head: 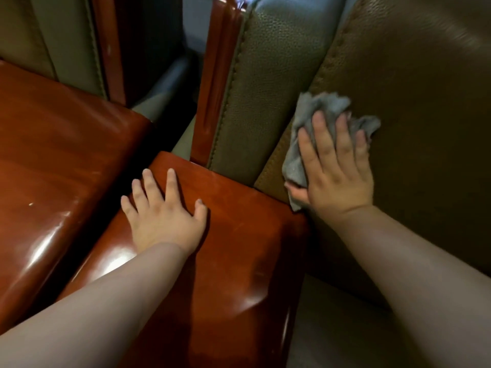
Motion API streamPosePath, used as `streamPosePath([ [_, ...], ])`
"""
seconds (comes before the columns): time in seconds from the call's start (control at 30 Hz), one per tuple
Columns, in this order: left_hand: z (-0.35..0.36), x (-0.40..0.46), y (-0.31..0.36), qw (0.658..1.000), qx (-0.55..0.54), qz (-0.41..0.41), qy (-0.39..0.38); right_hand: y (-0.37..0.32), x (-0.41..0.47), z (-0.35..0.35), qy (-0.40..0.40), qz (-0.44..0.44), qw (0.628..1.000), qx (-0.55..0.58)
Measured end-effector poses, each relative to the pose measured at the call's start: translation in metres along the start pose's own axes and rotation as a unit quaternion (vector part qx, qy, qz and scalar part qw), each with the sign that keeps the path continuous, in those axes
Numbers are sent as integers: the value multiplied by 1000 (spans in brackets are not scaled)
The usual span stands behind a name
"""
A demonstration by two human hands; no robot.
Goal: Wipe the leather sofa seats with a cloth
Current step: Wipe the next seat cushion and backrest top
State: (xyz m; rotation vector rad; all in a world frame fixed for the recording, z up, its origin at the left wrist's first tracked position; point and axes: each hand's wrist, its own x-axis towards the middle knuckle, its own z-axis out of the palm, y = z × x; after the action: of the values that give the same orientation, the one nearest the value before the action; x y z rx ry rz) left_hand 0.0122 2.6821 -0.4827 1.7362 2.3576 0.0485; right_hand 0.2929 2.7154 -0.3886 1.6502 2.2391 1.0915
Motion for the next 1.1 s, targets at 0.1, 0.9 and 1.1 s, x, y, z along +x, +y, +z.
streamPosePath([
  [0.1,0,0,0,1000,-1,5,0,13,10,-9,12,-16,1000,-3],
  [0.9,-13,2,6,999,-2,-6,-44,44,15,-30,10,94,994,48],
  [1.1,-14,4,10,999,-8,-28,-36,93,71,-68,65,208,973,82],
])
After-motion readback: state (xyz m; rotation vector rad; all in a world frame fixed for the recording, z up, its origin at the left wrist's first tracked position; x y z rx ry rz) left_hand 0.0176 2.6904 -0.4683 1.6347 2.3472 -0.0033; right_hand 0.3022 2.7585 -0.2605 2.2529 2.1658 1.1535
